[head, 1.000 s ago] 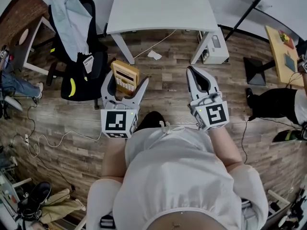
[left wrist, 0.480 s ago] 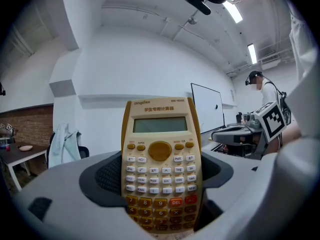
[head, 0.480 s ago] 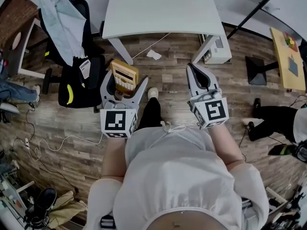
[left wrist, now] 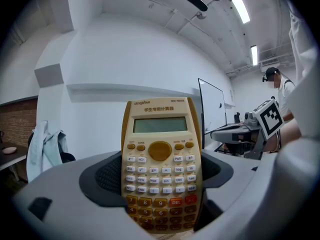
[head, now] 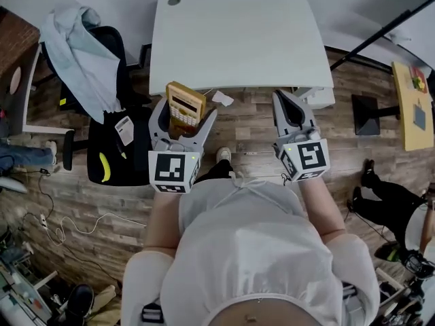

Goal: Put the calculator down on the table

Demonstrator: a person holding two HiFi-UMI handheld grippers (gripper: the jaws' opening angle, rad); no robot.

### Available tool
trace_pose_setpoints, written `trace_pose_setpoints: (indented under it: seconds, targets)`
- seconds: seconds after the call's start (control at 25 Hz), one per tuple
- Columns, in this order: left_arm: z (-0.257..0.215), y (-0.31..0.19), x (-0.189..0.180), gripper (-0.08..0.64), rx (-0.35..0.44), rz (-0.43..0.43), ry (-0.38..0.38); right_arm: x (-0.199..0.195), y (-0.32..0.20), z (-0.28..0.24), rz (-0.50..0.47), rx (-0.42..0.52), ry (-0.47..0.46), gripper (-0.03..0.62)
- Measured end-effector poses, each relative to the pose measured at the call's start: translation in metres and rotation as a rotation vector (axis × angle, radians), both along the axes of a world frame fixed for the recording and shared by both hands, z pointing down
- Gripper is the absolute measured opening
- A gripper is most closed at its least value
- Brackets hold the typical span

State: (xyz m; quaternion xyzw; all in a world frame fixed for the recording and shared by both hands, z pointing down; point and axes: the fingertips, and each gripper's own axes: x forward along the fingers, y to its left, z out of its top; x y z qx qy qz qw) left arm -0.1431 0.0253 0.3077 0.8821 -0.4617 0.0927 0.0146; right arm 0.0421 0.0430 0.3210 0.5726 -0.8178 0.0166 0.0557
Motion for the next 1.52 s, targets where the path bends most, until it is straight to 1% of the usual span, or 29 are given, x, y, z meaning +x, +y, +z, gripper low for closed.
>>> trace_pose_setpoints:
  seconds: [0.28,0.52,0.68,0.8,0.96,1.12,1.28,1.44,1.52]
  targets:
    - [0.015,-0.091,-0.001,0.416,-0.031,0.047,-0.02,-0.002,-0.086,0.013,0.041,-0.04,-0.004,0.005]
    - [0.036,-0.139,0.009,0.416,-0.077,0.051,-0.03,0.009,-0.136,0.03,0.067,-0.084,-0.001,0.005]
    - [0.042,-0.169,0.021,0.416,-0.077,0.033,-0.04,0.026,-0.172,0.034,0.074,-0.084,0.001,0.005]
    - [0.044,-0.198,0.031,0.416,-0.058,-0.003,-0.047,0.042,-0.204,0.037,0.067,-0.085,0.001,0.005]
    - [0.049,-0.239,0.051,0.416,-0.061,-0.037,-0.045,0.062,-0.251,0.04,0.032,-0.091,0.006,0.005]
    - [0.063,-0.275,0.075,0.416,-0.088,-0.057,-0.052,0.083,-0.29,0.051,-0.008,-0.117,0.01,0.005]
    - [0.09,-0.308,0.09,0.416,-0.145,-0.077,-0.079,0.094,-0.324,0.068,-0.044,-0.16,0.012,0.005]
    - [0.139,-0.336,0.099,0.416,-0.272,-0.088,-0.103,0.099,-0.351,0.094,-0.078,-0.224,0.009,0.005]
    - [0.161,-0.345,0.103,0.416,-0.323,-0.093,-0.12,0.099,-0.359,0.108,-0.098,-0.251,0.01,0.005]
